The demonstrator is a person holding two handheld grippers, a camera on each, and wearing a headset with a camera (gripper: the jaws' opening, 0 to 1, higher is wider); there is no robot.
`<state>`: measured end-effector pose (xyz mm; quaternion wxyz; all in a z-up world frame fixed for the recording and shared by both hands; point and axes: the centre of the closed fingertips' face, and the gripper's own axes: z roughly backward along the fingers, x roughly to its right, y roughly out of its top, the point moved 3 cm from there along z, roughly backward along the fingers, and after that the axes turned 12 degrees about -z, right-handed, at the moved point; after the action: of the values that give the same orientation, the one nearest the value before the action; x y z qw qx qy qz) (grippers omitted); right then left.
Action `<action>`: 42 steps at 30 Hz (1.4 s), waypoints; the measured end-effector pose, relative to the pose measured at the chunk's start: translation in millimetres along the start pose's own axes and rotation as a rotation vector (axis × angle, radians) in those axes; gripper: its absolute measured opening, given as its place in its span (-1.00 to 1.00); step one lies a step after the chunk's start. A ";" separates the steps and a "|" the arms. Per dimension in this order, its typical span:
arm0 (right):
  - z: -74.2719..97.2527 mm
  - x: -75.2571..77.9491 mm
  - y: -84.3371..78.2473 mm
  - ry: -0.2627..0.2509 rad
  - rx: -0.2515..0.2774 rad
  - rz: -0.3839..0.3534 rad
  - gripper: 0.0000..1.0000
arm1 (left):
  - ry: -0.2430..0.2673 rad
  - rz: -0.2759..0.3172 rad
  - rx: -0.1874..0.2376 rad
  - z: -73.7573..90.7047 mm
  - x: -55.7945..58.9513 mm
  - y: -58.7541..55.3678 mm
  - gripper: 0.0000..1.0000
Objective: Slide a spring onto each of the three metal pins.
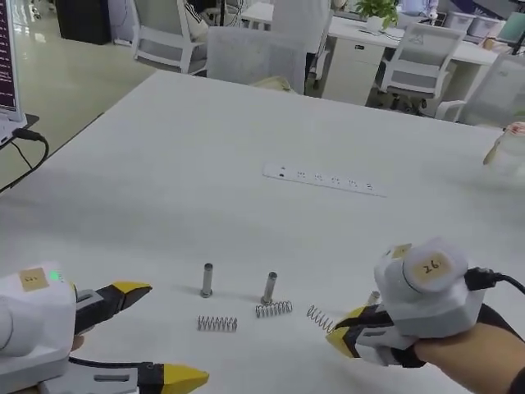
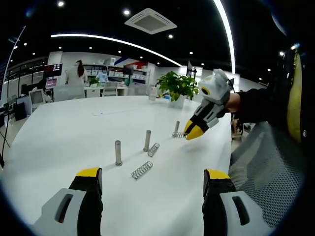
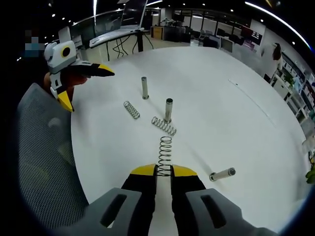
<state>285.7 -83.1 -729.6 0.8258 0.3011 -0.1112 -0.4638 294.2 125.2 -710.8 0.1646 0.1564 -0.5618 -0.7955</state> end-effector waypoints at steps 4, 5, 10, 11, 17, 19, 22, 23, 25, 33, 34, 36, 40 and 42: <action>0.7 -7.7 3.3 0.017 -0.005 0.022 -0.84 | -0.014 -0.008 0.000 -0.7 2.1 3.2 0.61; 1.1 -9.8 4.4 0.022 -0.006 0.028 -0.84 | -0.016 -0.007 0.003 -0.8 2.2 4.3 0.61; 2.3 -17.3 9.4 0.039 -0.007 0.052 -0.84 | -0.022 -0.009 0.014 -0.5 1.4 9.5 0.59; 2.6 -18.9 10.2 0.043 -0.007 0.056 -0.84 | -0.023 -0.010 0.016 -0.5 1.4 10.5 0.58; 4.3 -28.1 15.8 0.058 -0.005 0.087 -0.84 | -0.037 -0.028 0.022 -2.2 2.7 18.1 0.56; 5.0 -31.1 17.6 0.065 -0.003 0.095 -0.84 | -0.042 -0.037 0.024 -2.9 3.2 20.6 0.55; 5.7 -36.3 20.0 0.076 -0.003 0.109 -0.84 | -0.050 -0.047 0.027 -3.7 3.8 23.9 0.54; 5.8 -37.4 20.7 0.078 -0.003 0.114 -0.84 | -0.052 -0.050 0.028 -3.9 4.0 24.8 0.53; 6.1 -40.3 21.9 0.085 -0.004 0.121 -0.84 | -0.056 -0.056 0.031 -4.2 4.3 26.9 0.51; 7.7 -47.5 25.3 0.101 -0.005 0.147 -0.84 | -0.086 -0.084 0.035 -9.0 6.9 34.9 0.42; 7.8 -48.0 25.8 0.102 -0.004 0.149 -0.84 | -0.090 -0.086 0.036 -9.4 7.6 35.5 0.40; 8.3 -48.9 26.3 0.106 -0.006 0.154 -0.84 | -0.102 -0.089 0.036 -10.7 9.3 36.4 0.37; 9.4 -52.1 27.9 0.114 -0.007 0.167 -0.84 | -0.125 -0.103 0.030 -13.4 13.1 37.1 0.33; 9.4 -53.2 28.6 0.118 -0.008 0.173 -0.84 | -0.135 -0.112 0.028 -14.8 14.5 37.4 0.29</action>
<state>272.3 -31.4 -699.8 0.8691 0.3137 -0.0859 -0.3727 290.8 94.6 -681.1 0.0796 0.1356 -0.5731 -0.8043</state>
